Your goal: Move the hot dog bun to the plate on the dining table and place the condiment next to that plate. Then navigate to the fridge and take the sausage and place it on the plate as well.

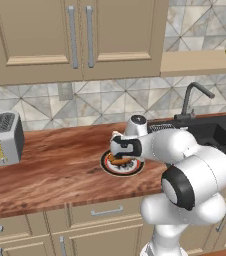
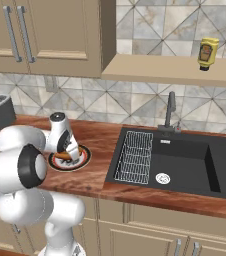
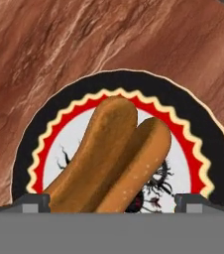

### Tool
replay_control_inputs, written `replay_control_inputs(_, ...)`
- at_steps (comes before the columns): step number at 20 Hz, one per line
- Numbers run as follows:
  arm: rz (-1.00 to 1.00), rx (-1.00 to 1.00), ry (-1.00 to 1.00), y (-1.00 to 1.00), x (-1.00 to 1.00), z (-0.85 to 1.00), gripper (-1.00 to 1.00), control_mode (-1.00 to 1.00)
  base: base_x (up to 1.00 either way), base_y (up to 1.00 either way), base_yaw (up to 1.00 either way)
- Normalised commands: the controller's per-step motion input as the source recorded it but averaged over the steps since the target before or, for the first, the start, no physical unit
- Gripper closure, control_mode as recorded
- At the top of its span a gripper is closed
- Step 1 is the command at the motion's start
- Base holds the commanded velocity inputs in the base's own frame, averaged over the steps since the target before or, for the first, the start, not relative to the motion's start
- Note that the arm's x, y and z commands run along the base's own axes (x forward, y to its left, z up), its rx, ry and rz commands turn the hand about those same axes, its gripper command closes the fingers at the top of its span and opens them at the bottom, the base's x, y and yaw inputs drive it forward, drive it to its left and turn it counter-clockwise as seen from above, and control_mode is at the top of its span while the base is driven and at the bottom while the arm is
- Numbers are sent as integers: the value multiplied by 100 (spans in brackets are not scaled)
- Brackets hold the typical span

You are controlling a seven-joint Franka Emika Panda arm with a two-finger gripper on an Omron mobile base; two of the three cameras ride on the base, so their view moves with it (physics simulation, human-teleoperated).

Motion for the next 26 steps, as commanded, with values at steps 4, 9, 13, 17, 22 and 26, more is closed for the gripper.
replay_control_inputs(4, -8, 3, 0, 8, 13, -30, -100, -100, 0, 0, 0)
replay_control_inputs(9, -7, 3, 0, 9, 19, -29, -100, -100, 0, 0, 0)
replay_control_inputs(13, -7, 4, 0, 5, 19, -31, -100, -100, 0, 0, 0)
replay_control_inputs(17, -7, 3, 0, 8, 20, -32, -100, -100, 0, 0, 0)
replay_control_inputs(22, -6, 3, 0, 9, 6, -29, 100, -100, 0, 0, 0)
replay_control_inputs(26, -1, 6, -4, 0, -19, -7, 100, -100, 0, 0, 0)
